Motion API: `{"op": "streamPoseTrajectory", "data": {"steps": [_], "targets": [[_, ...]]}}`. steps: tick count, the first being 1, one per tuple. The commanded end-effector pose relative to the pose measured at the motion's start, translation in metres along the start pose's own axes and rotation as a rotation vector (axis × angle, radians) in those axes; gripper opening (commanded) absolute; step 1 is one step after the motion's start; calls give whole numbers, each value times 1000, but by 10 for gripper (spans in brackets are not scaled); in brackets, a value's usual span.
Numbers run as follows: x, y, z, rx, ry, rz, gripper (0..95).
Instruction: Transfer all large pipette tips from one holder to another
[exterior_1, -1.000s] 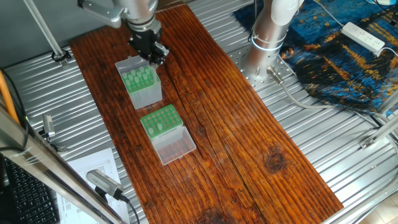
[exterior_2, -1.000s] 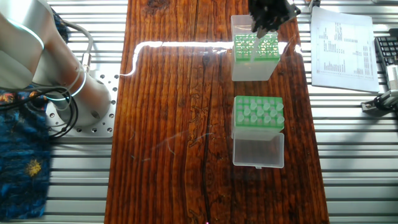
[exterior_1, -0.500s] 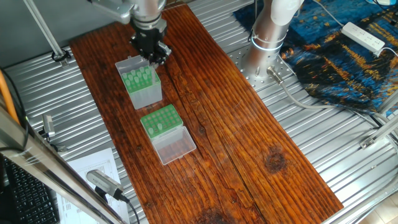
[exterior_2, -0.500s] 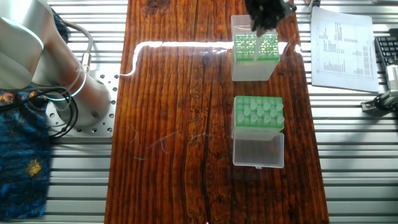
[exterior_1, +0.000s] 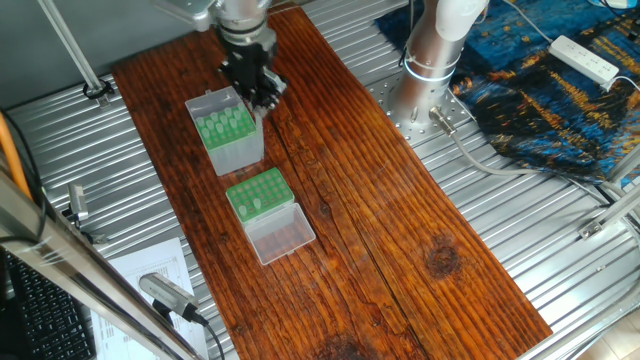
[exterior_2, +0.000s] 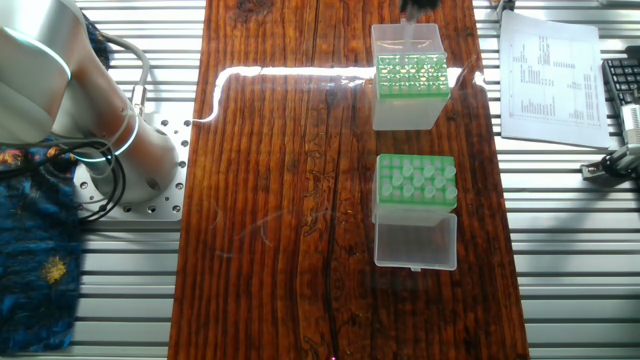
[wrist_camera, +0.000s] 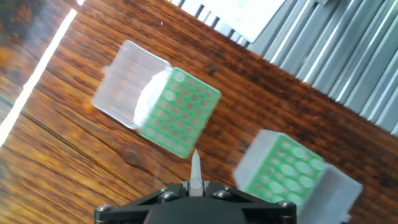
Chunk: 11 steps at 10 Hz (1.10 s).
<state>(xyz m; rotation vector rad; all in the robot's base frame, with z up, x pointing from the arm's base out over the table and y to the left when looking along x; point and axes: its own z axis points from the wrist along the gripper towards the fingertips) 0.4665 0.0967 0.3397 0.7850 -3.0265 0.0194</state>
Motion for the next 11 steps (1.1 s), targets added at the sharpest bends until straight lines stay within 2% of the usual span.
{"op": "streamPoseTrajectory", "data": {"steps": [1, 2, 6, 7, 8, 11], "targets": [[-5, 18, 3, 26, -13, 32, 0], [-8, 23, 5, 51, 2, 31, 0], [-20, 28, 14, 57, -1, 52, 0], [-26, 32, 20, 59, 0, 42, 0], [-26, 32, 21, 59, -1, 22, 0], [-29, 37, 32, 65, -25, 0, 0]]}}
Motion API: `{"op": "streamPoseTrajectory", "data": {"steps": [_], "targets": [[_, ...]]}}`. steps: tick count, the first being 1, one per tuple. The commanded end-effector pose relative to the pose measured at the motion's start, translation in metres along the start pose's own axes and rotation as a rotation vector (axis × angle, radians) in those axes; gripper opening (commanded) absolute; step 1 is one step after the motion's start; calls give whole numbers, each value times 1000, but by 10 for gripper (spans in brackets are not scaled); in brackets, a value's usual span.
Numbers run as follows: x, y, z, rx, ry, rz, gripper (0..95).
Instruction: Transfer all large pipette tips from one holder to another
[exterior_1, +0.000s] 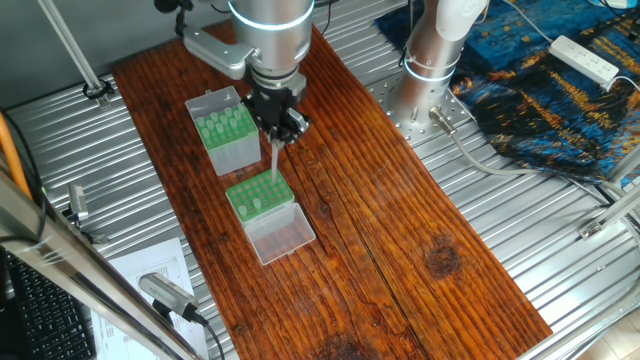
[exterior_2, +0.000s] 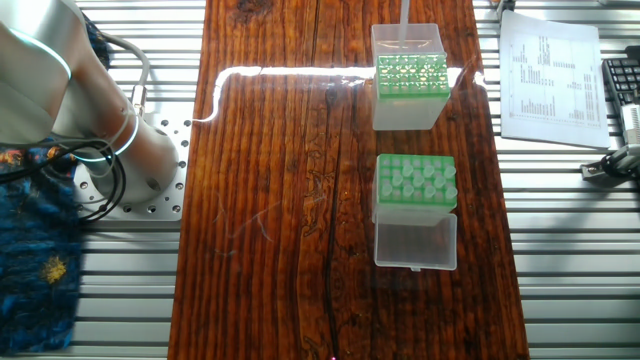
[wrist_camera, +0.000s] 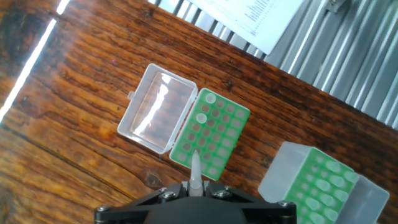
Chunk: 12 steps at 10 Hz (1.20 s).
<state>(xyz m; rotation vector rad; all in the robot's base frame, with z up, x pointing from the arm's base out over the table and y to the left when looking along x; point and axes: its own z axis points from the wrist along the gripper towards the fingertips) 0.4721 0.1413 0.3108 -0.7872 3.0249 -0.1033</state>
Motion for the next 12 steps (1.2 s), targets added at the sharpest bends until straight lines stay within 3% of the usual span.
{"op": "streamPoseTrajectory", "data": {"steps": [1, 5, 8, 12], "targets": [[-1, 1, 4, 6, -15, -10, 0], [-5, -6, 11, 5, -25, -12, 0], [-15, 0, 21, 7, -28, -2, 0], [-9, 0, 25, 12, -29, -23, 0]]}}
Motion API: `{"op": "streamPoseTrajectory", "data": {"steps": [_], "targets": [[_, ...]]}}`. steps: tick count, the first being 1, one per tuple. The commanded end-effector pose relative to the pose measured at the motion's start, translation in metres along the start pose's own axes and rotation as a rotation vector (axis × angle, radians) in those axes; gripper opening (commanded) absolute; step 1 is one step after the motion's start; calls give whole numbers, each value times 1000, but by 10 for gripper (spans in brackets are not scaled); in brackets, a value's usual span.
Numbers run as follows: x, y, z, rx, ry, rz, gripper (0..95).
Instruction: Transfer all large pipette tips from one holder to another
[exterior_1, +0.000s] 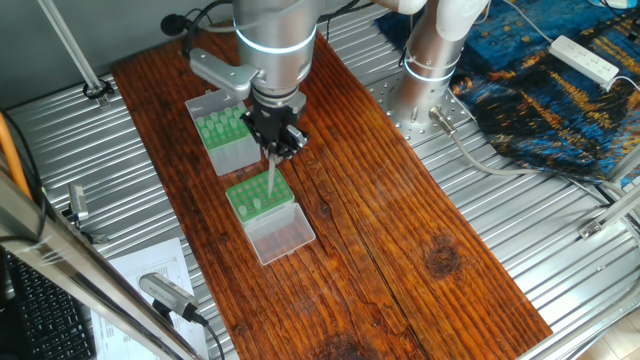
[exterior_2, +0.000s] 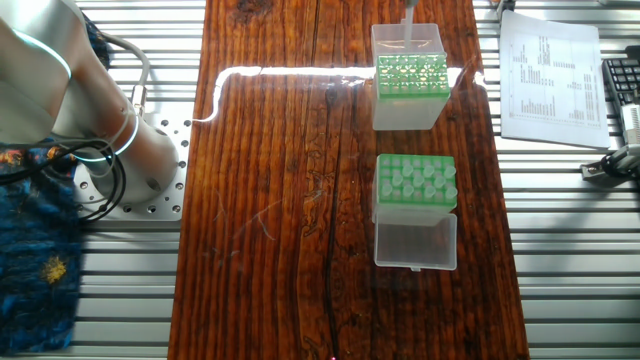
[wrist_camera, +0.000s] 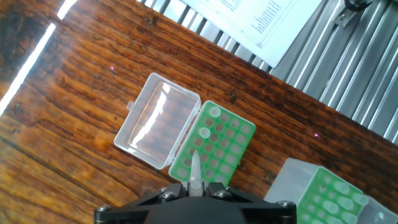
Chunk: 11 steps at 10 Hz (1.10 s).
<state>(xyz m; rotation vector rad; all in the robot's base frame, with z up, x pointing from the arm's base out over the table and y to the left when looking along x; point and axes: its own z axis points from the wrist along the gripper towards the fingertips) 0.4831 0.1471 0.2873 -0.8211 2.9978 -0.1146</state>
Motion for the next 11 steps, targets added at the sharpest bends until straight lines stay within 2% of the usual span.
{"op": "streamPoseTrajectory", "data": {"steps": [1, 7, 11], "targets": [[3, -1, 2, 0, -13, 0, 0], [0, 2, 7, 4, -13, -1, 0], [2, 2, 10, 2, -18, -5, 0]]}}
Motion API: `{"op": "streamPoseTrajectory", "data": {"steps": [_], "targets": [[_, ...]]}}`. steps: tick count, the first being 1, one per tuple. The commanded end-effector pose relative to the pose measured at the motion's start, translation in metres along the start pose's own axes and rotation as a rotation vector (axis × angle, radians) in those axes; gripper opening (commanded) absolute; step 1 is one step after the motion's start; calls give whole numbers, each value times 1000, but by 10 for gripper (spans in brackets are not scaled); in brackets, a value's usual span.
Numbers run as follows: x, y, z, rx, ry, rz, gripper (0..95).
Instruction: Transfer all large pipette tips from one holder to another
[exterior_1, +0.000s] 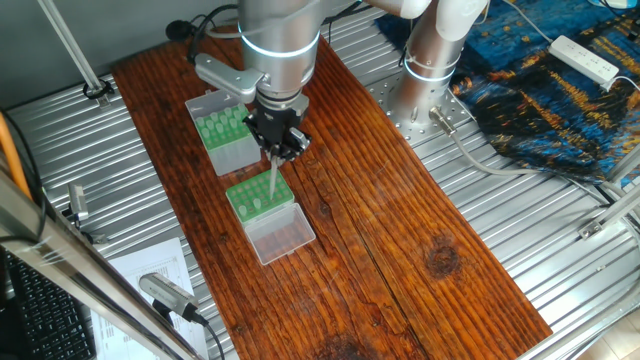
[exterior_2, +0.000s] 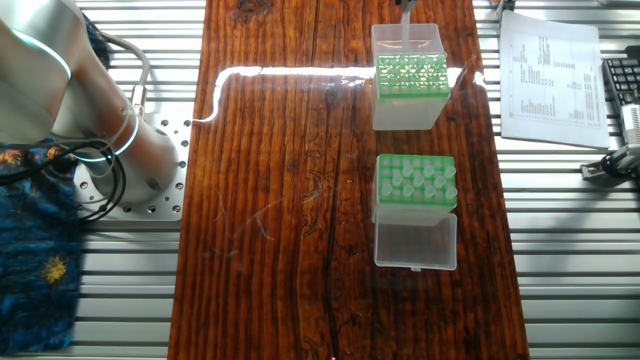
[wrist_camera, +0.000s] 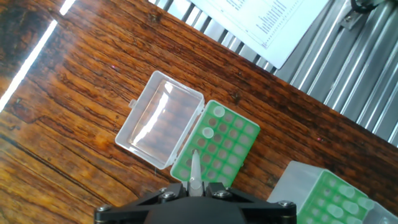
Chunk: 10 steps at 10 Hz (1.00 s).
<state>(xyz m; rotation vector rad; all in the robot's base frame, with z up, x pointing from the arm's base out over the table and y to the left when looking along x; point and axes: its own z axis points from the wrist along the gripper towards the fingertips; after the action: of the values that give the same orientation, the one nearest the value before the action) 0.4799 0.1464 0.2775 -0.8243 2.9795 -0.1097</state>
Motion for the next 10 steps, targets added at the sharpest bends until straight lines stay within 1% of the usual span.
{"op": "streamPoseTrajectory", "data": {"steps": [1, 6, 7, 10], "targets": [[-1, 0, 1, 1, 0, -1, 0], [-3, -2, 4, -2, 3, -21, 0], [-3, -2, 5, -3, 5, -29, 190], [-2, -2, 5, -3, 8, -39, 190]]}}
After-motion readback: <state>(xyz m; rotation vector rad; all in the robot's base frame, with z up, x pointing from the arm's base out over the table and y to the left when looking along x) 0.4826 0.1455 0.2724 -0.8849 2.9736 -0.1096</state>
